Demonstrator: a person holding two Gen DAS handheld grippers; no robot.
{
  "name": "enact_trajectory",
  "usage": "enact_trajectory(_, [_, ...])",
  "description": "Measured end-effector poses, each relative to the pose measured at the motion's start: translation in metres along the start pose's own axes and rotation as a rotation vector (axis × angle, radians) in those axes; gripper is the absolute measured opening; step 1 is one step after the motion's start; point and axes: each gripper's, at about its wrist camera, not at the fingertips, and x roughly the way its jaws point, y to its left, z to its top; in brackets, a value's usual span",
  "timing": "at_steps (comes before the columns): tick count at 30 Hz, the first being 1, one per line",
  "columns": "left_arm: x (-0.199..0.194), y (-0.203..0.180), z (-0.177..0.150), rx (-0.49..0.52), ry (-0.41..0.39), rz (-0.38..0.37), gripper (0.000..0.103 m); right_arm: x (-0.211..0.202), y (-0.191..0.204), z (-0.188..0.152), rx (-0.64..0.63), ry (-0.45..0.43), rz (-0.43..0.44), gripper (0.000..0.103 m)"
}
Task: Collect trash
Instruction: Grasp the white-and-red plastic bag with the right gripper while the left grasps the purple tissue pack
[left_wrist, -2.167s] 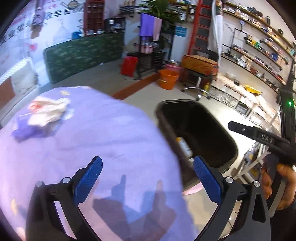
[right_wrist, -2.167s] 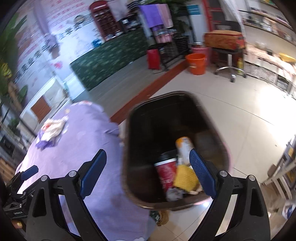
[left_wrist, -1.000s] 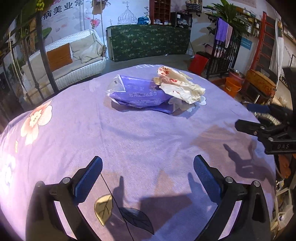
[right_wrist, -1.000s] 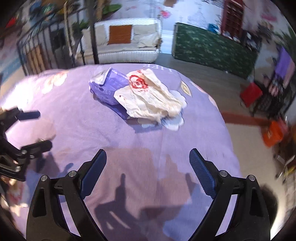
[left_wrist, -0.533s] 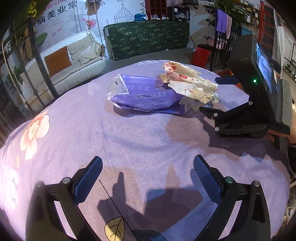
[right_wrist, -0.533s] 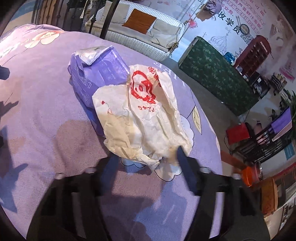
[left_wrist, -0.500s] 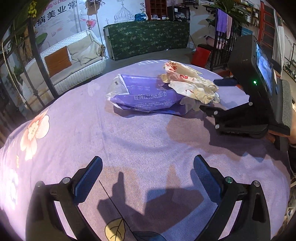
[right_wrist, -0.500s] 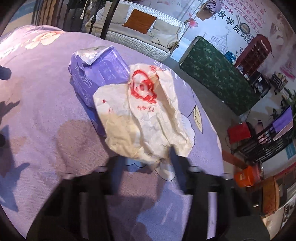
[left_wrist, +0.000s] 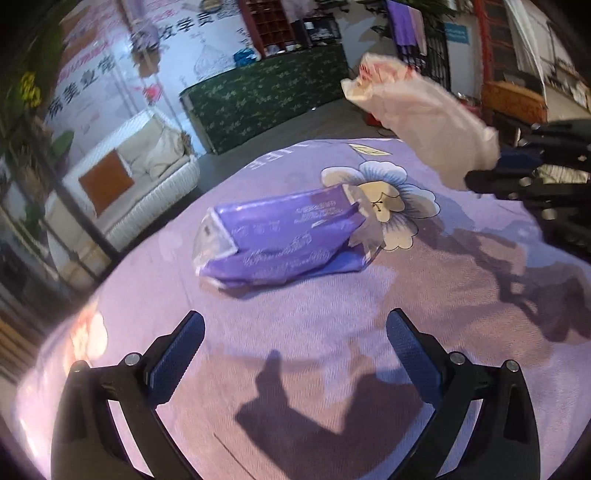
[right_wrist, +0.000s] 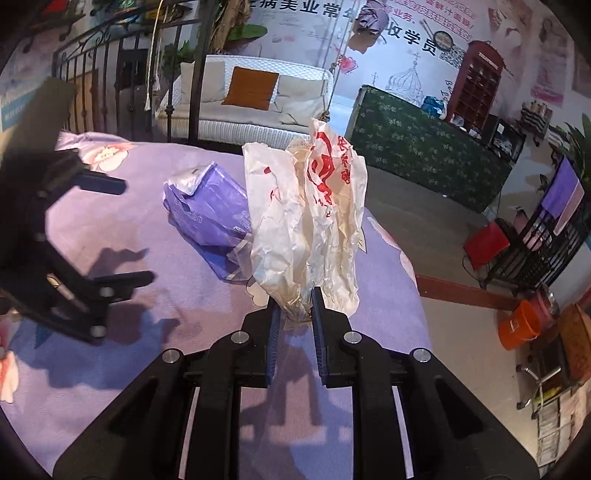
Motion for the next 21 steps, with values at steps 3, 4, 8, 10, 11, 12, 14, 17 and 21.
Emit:
enact_trajectory(3, [0.009,-0.007,0.012,0.049,-0.022,0.03,0.097,-0.015,-0.003,-0.008,0.036,-0.01,0.007,0.018])
enact_trajectory(4, [0.013,-0.008,0.015,0.055,-0.025,0.04,0.097,-0.02,-0.004,-0.01,0.046,-0.011,0.013,0.018])
enact_trajectory(8, [0.036,-0.006,0.031,-0.006,-0.007,0.033,0.097,-0.027,-0.007,-0.02,0.069,-0.003,0.019,0.018])
enact_trajectory(10, [0.048,-0.007,0.034,-0.026,0.017,0.027,0.094,-0.032,-0.009,-0.026,0.087,0.008,0.013,0.018])
enact_trajectory(11, [0.053,-0.008,0.036,-0.029,0.025,0.029,0.091,-0.033,-0.009,-0.028,0.096,0.012,0.011,0.018])
enact_trajectory(12, [0.057,-0.01,0.037,-0.034,0.033,0.029,0.088,-0.035,-0.009,-0.029,0.102,0.015,0.01,0.018])
enact_trajectory(14, [0.069,-0.007,0.04,-0.068,0.06,0.024,0.075,-0.038,-0.008,-0.032,0.119,0.016,0.006,0.018])
enact_trajectory(17, [0.079,-0.001,0.04,-0.159,0.094,-0.007,0.056,-0.042,-0.006,-0.035,0.14,0.012,0.005,0.018])
enact_trajectory(21, [0.074,0.001,0.036,-0.222,0.093,0.002,0.025,-0.048,-0.003,-0.036,0.155,-0.006,0.001,0.018])
